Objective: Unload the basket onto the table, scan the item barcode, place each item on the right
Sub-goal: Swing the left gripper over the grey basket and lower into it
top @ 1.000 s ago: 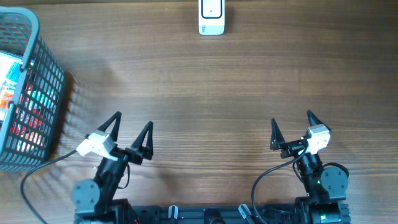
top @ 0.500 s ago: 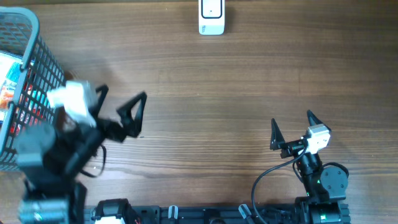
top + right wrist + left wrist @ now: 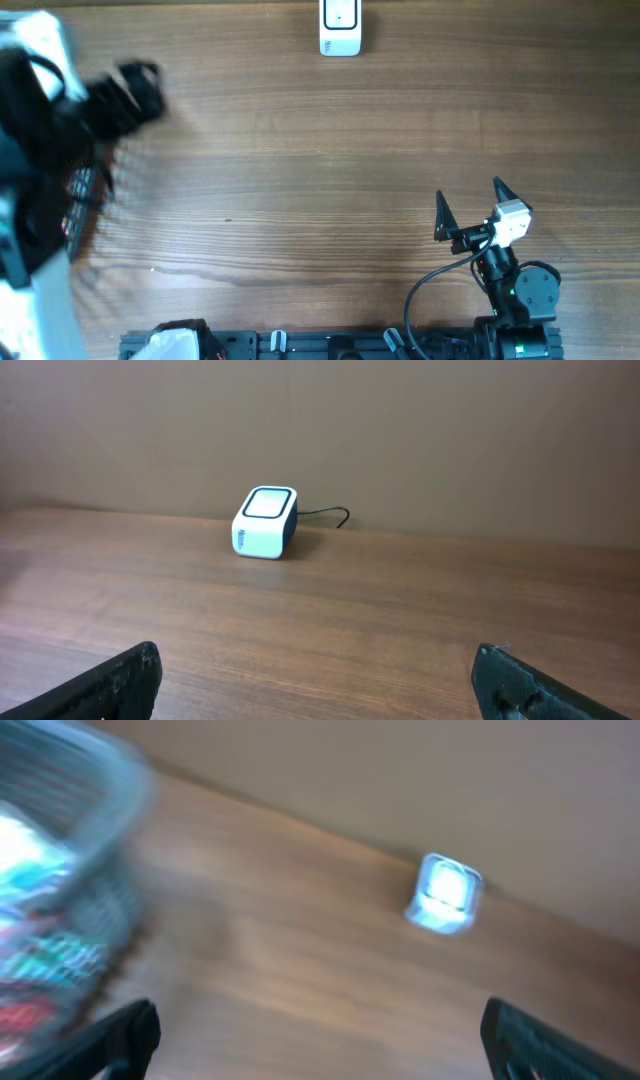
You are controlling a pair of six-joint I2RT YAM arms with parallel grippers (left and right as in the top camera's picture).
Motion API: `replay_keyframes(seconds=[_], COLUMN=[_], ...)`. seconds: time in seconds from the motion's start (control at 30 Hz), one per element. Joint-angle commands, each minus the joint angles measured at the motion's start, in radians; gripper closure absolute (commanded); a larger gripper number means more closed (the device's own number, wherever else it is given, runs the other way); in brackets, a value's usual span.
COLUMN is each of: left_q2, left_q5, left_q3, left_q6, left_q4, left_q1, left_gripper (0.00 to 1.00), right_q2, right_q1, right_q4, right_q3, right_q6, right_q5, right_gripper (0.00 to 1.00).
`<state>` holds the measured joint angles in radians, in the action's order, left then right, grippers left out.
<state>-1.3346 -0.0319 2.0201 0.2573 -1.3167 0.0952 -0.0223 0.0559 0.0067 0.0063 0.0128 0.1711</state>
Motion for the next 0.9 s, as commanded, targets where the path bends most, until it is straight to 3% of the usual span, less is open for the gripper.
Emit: replay_keyframes(seconds=[0.0,0.13,0.3,0.43,0.77,0.87], left_q2=[-0.154,-0.230,-0.310,-0.384,-0.592,-0.635], left_q5=[-0.371,-0.368,-0.335,-0.244,-0.243,-0.182], left_q3=[0.242,0.288,0.288,0.288,0.288,0.288], left_q6=[0.139,0.227,0.226,0.227,0.279,0.278], left_q4=[-0.059,-0.010,-0.003,-0.008,-0.045,-0.048], left_q1=[0.092,0.270,0.409,0.487,0.639,0.664], left_gripper=[0.00,0.00,0.00,0.00,0.00,0.00], right_q2=[-0.001,-0.001,-0.001,-0.001,-0.001,-0.001], right_q1=[-0.004,-0.004,-0.004,-0.004,-0.004,-0.004], right_q4=[0.004,0.004,0.004,0.004,0.004,0.004], right_q3=[-0.001,-0.001,-0.001,-0.001,-0.001,-0.001], right_q6=[-0.012,-0.012,-0.012,-0.011,-0.012,-0.012], right_q5=[-0.011,-0.011,-0.011,-0.011,-0.011,-0.011], right_gripper=[0.00,0.00,0.00,0.00,0.00,0.00])
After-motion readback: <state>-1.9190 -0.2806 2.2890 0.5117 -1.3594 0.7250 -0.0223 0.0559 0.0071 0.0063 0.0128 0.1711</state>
